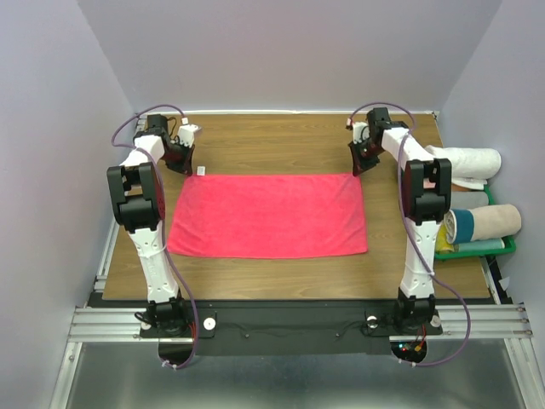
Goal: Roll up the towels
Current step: Fold the towel
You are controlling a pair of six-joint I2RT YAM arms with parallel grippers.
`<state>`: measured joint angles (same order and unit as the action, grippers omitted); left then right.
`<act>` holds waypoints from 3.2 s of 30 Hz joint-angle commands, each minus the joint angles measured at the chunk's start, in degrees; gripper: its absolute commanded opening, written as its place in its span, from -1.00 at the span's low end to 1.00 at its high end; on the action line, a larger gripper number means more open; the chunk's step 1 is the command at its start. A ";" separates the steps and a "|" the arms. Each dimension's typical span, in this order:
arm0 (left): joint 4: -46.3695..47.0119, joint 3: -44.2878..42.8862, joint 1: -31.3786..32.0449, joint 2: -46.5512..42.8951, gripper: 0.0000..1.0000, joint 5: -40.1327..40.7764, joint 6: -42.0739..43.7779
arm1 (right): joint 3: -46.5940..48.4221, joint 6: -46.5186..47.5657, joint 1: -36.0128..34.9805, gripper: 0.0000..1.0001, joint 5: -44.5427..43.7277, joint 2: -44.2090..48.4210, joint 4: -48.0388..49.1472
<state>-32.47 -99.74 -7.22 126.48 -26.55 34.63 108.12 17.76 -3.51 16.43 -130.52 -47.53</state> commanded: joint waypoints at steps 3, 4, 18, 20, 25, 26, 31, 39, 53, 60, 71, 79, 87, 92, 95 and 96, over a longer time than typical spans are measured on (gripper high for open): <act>2.32 -7.30 -0.51 -2.11 -1.00 -0.70 -4.13 | 9.91 -1.06 -0.18 -0.99 -1.13 -3.51 0.77; 2.50 -8.09 -0.68 -2.02 -1.00 -0.61 -4.22 | 10.70 -1.06 -0.10 -0.99 -1.31 -3.78 0.68; 2.85 0.67 -4.28 -12.56 -1.00 -5.09 2.63 | 1.58 3.33 0.17 -0.99 3.78 8.86 0.68; 2.68 2.79 -5.16 -15.28 -1.00 -6.23 4.55 | -2.11 4.03 0.26 -0.99 4.58 10.80 0.68; 0.57 9.30 -6.92 -19.42 -1.00 -8.96 10.09 | -9.23 5.97 0.17 -0.99 6.86 16.69 0.77; -0.65 11.04 -7.27 -20.73 -1.00 -9.22 11.15 | -11.67 6.23 0.26 -0.99 7.04 18.44 0.60; -4.79 15.45 -8.51 -24.17 -1.00 -10.11 18.97 | -18.89 8.43 0.26 -0.99 8.36 23.29 -0.28; -12.17 23.70 -12.63 -29.79 -1.00 -12.21 36.71 | -27.78 12.56 0.17 -0.99 12.14 29.97 -3.79; -9.73 39.18 -12.99 -34.54 -1.00 -7.38 51.33 | -42.64 21.18 -0.01 -0.99 8.80 33.84 -3.98; -8.14 40.68 -12.99 -35.24 -1.00 -6.15 51.06 | -43.60 21.09 -0.89 -0.99 9.15 32.17 -3.18; -12.78 33.31 -13.69 -35.68 -1.00 -9.66 49.83 | -37.90 20.04 -1.06 -0.99 9.50 36.91 -5.81; -16.22 31.80 -14.92 -36.74 -1.00 -9.14 53.17 | -38.68 21.17 -1.06 -0.99 11.44 37.98 -8.28; -17.46 34.88 -15.01 -37.09 -1.00 -7.73 55.45 | -42.02 22.67 -1.06 -0.99 12.05 36.83 -7.84; -16.32 37.16 -15.01 -36.39 -1.00 -5.63 55.63 | -43.69 23.28 -1.15 -0.99 11.96 35.60 -7.84; -14.56 39.09 -15.01 -36.04 -1.00 -3.61 55.63 | -45.27 23.72 -1.41 -0.99 12.05 34.90 -7.67; -13.51 40.06 -15.01 -35.86 -1.00 -2.82 55.37 | -45.53 23.73 -1.41 -0.99 12.05 34.63 -7.49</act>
<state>-46.96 -62.15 -21.85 91.85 -32.56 89.12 63.75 39.88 -4.43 28.21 -94.72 -54.39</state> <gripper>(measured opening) 0.018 0.020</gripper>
